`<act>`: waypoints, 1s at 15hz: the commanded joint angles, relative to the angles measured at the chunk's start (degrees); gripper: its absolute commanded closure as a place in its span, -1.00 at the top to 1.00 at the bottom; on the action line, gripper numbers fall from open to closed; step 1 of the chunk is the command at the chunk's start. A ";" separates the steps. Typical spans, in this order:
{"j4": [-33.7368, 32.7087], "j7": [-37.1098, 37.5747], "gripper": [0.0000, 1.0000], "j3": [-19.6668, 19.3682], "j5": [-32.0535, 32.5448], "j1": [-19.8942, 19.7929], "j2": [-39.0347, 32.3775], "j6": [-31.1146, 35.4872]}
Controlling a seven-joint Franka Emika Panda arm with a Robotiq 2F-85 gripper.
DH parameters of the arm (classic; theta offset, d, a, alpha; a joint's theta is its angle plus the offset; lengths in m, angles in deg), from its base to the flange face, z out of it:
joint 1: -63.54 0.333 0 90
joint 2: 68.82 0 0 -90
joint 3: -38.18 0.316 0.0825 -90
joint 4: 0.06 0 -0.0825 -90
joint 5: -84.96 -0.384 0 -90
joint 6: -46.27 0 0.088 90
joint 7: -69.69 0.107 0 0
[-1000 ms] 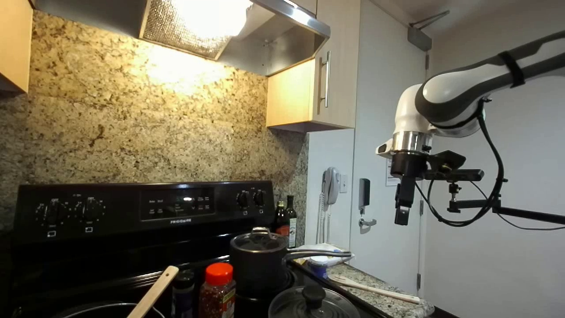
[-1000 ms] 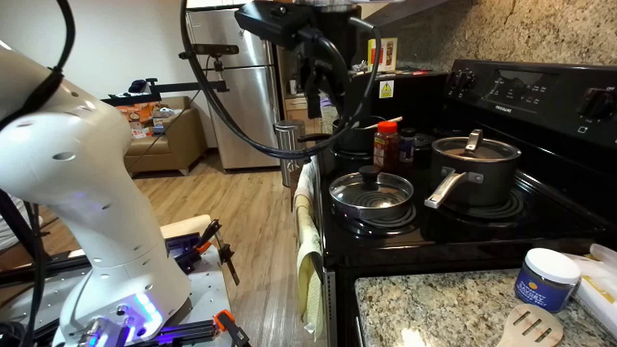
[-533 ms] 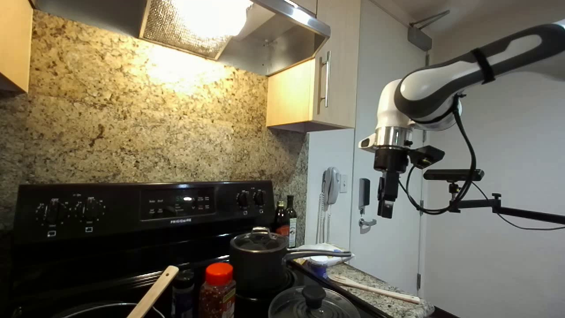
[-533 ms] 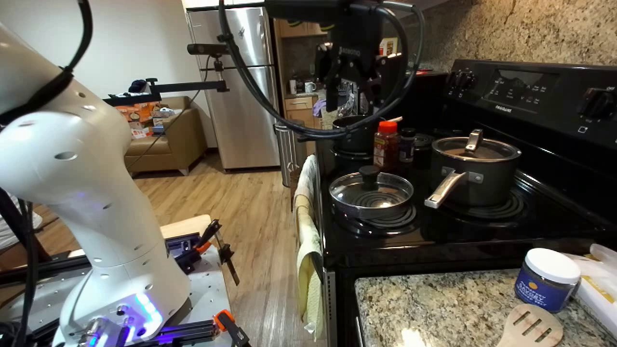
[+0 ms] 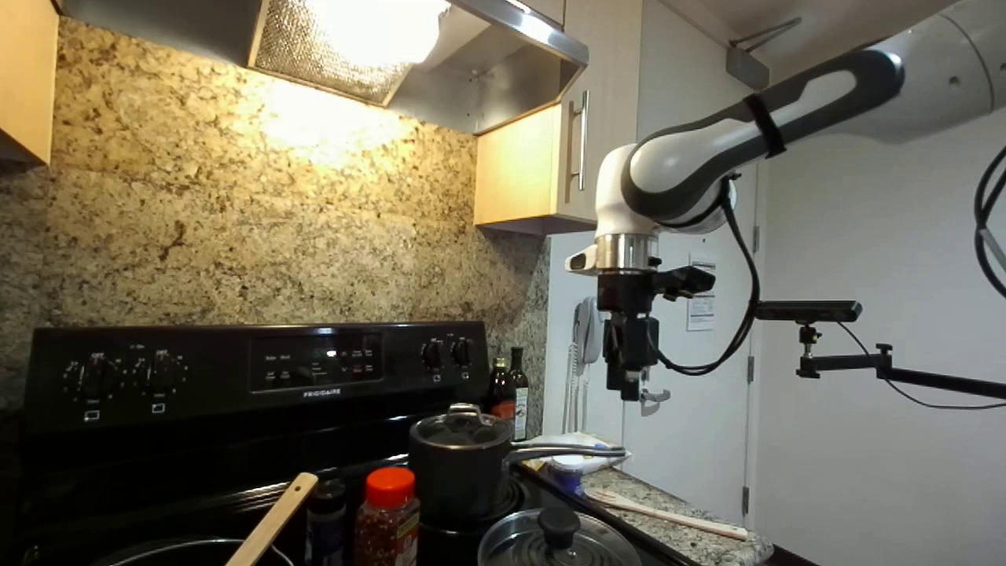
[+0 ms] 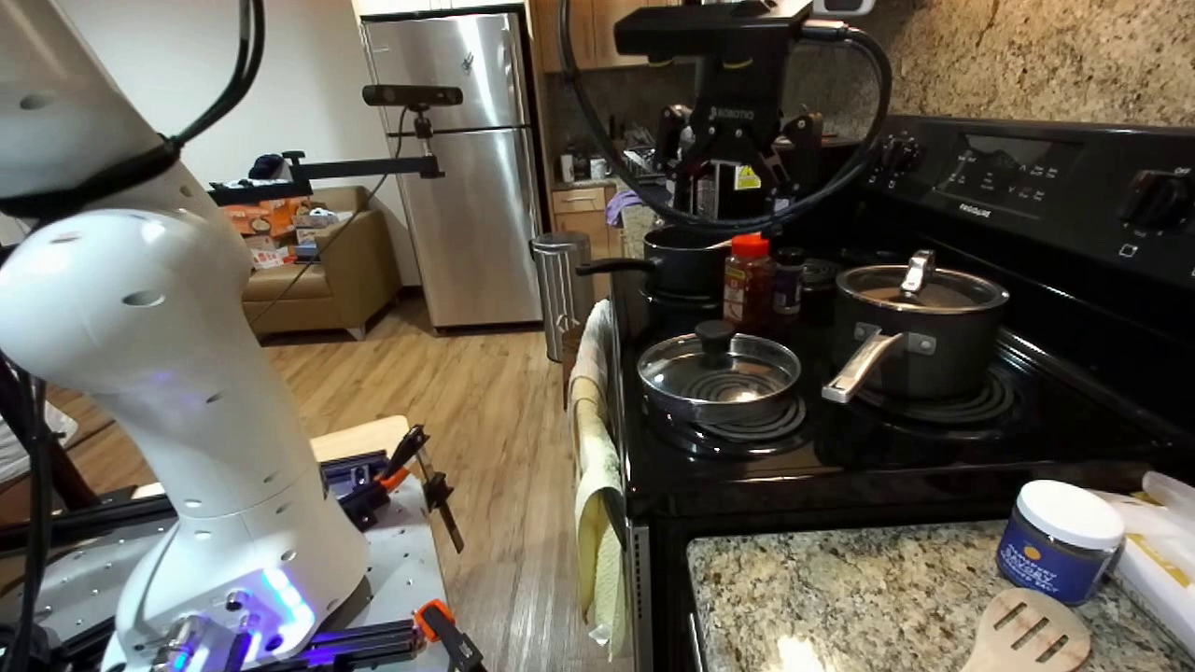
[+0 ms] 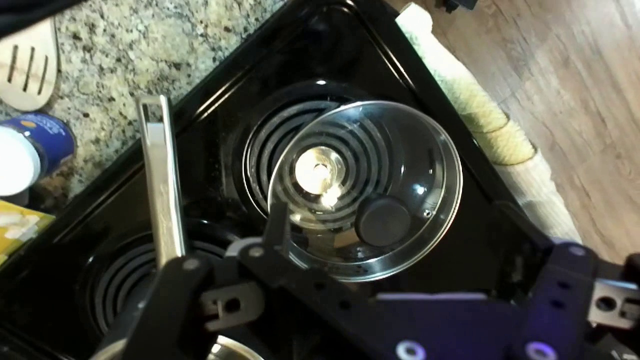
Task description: Move the bottle with the orange lid from the stove and put it on the counter top then remove the wooden spoon from inside the left pot and put it on the pot
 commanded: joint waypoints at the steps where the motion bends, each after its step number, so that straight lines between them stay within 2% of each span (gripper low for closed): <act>1: -7.77 0.09 1.00 4.80 -0.09 -0.20 -6.96 -2.38; 3: -11.00 2.43 1.00 7.56 0.51 -0.20 -10.09 -3.57; 5: -13.43 1.71 1.00 9.09 0.98 -0.67 -11.89 -7.14; 6: -9.84 1.15 1.00 9.27 0.02 -1.24 -9.51 -3.86; 9: -12.18 1.19 1.00 9.99 0.12 -1.32 -11.53 -5.60; 13: -12.05 0.85 1.00 10.08 -0.21 -1.38 -11.48 -5.04; 15: -12.65 4.22 1.00 10.98 -0.47 -0.77 -12.60 -4.73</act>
